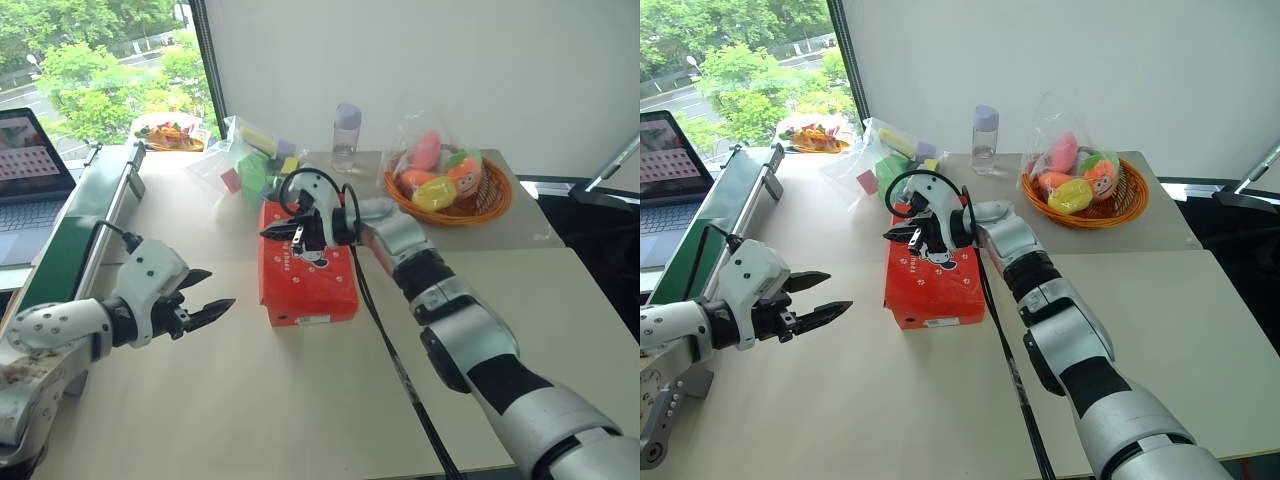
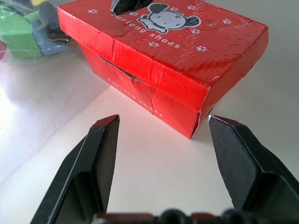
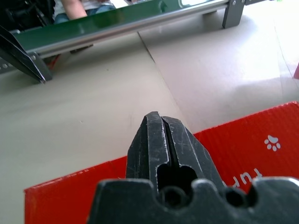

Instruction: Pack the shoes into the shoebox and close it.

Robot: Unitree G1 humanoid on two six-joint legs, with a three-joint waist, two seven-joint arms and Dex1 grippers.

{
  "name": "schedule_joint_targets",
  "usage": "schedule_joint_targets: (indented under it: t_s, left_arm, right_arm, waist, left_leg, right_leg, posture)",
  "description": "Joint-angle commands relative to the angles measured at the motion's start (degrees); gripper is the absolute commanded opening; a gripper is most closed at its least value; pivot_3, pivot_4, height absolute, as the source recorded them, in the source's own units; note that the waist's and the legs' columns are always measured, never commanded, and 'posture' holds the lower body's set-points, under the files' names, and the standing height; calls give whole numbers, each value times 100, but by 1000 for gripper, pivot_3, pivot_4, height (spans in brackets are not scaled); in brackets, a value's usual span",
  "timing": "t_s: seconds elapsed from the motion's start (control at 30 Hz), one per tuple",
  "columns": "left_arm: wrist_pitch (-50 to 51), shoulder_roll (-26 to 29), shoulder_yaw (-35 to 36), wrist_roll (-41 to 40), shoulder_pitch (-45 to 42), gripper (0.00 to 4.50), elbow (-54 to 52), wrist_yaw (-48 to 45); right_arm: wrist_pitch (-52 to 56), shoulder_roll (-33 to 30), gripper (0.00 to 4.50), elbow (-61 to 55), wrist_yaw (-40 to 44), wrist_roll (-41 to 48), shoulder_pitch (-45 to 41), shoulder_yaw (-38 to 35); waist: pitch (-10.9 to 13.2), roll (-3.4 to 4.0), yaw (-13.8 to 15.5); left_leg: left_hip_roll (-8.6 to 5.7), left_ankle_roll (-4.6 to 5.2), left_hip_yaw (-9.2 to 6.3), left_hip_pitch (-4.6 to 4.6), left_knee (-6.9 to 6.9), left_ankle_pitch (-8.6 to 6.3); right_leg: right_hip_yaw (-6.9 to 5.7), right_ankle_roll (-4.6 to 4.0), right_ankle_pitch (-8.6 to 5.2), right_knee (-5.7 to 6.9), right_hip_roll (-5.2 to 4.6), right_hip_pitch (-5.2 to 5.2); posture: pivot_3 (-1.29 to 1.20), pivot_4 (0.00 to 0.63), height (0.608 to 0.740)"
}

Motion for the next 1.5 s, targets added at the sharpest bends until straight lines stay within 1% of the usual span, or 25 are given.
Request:
schedule_joint_targets:
  t_s: [0.03,0.13,0.23,0.43,0.57,0.6,0.77,0.83,0.87,0.93,0.97,1.07,1.13,1.2,1.23,1.27,1.3,1.33,1.37,1.4,1.5]
  left_arm:
    - [-157,-81,322,104,209,3193,-263,204]
    - [-132,-212,458,95,425,3193,-426,331]
    - [-116,-278,513,69,502,3193,-512,421]
    - [-130,-309,474,44,498,3193,-529,515]
    - [-149,-338,392,47,452,3193,-508,570]
    - [-151,-343,375,45,439,3193,-504,584]
    - [-201,-345,248,60,350,3193,-442,597]
    - [-221,-340,183,67,275,3193,-401,597]
    - [-234,-329,142,64,215,3193,-374,583]
    - [-241,-321,91,51,99,3193,-316,564]
    - [-249,-315,76,49,59,3193,-286,545]
    - [-291,-303,34,71,-33,3193,-173,494]
    - [-335,-299,9,73,-66,3193,-97,450]
    - [-416,-309,-35,90,-109,3193,-33,413]
    - [-462,-333,-38,80,-133,3193,-8,395]
    - [-454,-381,-23,1,-180,3193,0,384]
    - [-456,-410,-3,-60,-201,3193,12,369]
    - [-464,-431,20,-114,-210,3193,14,344]
    - [-501,-468,31,-137,-217,3193,10,339]
    - [-558,-463,25,-83,-198,3193,11,349]
    - [-770,-457,47,79,-73,3193,46,351]
  right_arm:
    - [-548,105,28,546,71,-263,-177,-141]
    - [-736,253,28,972,15,-447,-94,-176]
    - [-971,345,28,1192,-61,-771,8,-63]
    - [-1671,410,28,1445,-449,-1847,223,601]
    - [-2046,351,28,1558,-830,-2452,309,969]
    - [-2096,341,28,1577,-883,-2526,317,995]
    - [-1917,286,28,1318,-541,-2049,144,430]
    - [-1705,247,28,1071,-297,-1721,59,86]
    - [-1579,171,28,688,-40,-1402,61,-172]
    - [-897,-13,28,-173,473,-794,124,-596]
    - [-622,-135,28,-659,664,-607,238,-693]
    - [28,-587,28,-2142,1032,-300,785,-727]
    - [274,-875,28,-2838,1027,-288,1118,-687]
    - [475,-1172,583,-3423,1021,-270,1475,-695]
    - [609,-1302,731,-3674,1022,-245,1625,-699]
    - [716,-1515,1008,-3968,1083,-208,1838,-719]
    - [802,-1657,1448,-4176,1105,-181,1979,-720]
    - [810,-1787,1724,-4338,1103,-180,2112,-721]
    - [836,-1962,2100,-4491,1106,-128,2278,-802]
    - [969,-2074,2390,-4621,1078,-11,2392,-917]
    - [1291,-2337,3440,-4871,973,255,2629,-1171]
  waist:
    - [0,0,-3]
    - [0,1,-11]
    - [0,1,-23]
    - [0,2,-34]
    - [-7,5,-56]
    - [-11,5,-56]
    - [-15,3,-41]
    - [-14,2,-25]
    - [-13,2,-13]
    - [-9,3,0]
    - [-4,3,5]
    - [-2,3,11]
    - [-3,2,14]
    - [-3,1,17]
    - [-3,2,24]
    - [-2,2,26]
    - [-2,1,29]
    - [-2,1,33]
    - [-1,0,33]
    - [-1,0,24]
    - [-1,-1,7]
  left_leg:
    - [0,0,-1,0,0,0]
    - [2,-1,0,0,-1,0]
    - [4,-3,-1,2,-2,-1]
    - [4,-7,-1,14,-4,-2]
    - [4,-16,1,41,-11,-7]
    - [4,-53,1,48,-11,-29]
    - [4,-75,0,64,-11,-20]
    - [4,-81,-1,63,-11,-16]
    - [4,-82,-1,60,-11,-14]
    - [4,-71,-3,48,-11,-5]
    - [4,-39,-4,40,-11,15]
    - [4,-37,-10,27,-11,16]
    - [4,-38,-12,27,-23,14]
    - [3,-38,-11,27,-32,14]
    - [3,-38,-12,25,-39,15]
    - [2,-38,-11,26,-41,15]
    - [1,-37,-9,25,-41,15]
    - [2,-37,-9,24,-40,15]
    - [1,-37,-8,25,-40,15]
    - [1,-37,-8,26,-39,15]
    - [3,-36,-5,31,-40,16]
  right_leg:
    - [-1,-1,0,0,0,0]
    - [-1,-5,2,2,-1,-3]
    - [-2,-8,2,5,-2,-2]
    - [-4,-15,-2,12,-3,2]
    - [-4,-21,-6,14,-5,19]
    - [-4,-23,-7,19,-5,23]
    - [-5,-28,-10,29,-4,32]
    - [-6,-28,-10,29,-4,32]
    - [-6,-28,-10,29,-3,30]
    - [-10,-27,-9,29,-2,21]
    - [-10,-26,-9,29,-2,16]
    - [-13,-25,-8,29,0,8]
    - [-17,-25,-11,23,0,9]
    - [-18,-26,-12,20,0,6]
    - [-19,-28,-13,17,0,4]
    - [-18,-28,-14,16,0,4]
    - [-17,-28,-14,17,-1,2]
    - [-17,-28,-14,17,-1,2]
    - [-17,-28,-14,16,-1,3]
    - [-17,-28,-14,16,-1,3]
    - [-14,-29,-15,16,1,4]
  posture:
    - [0,150,740]
    - [0,150,740]
    - [0,150,740]
    - [0,150,740]
    - [0,150,740]
    - [0,150,740]
    - [0,150,740]
    - [0,150,740]
    - [0,150,740]
    - [0,150,740]
    - [0,150,740]
    - [0,150,740]
    - [0,150,740]
    - [0,150,740]
    - [0,150,740]
    - [0,150,740]
    - [0,150,740]
    - [0,150,740]
    - [0,150,740]
    - [0,150,740]
    - [0,150,740]
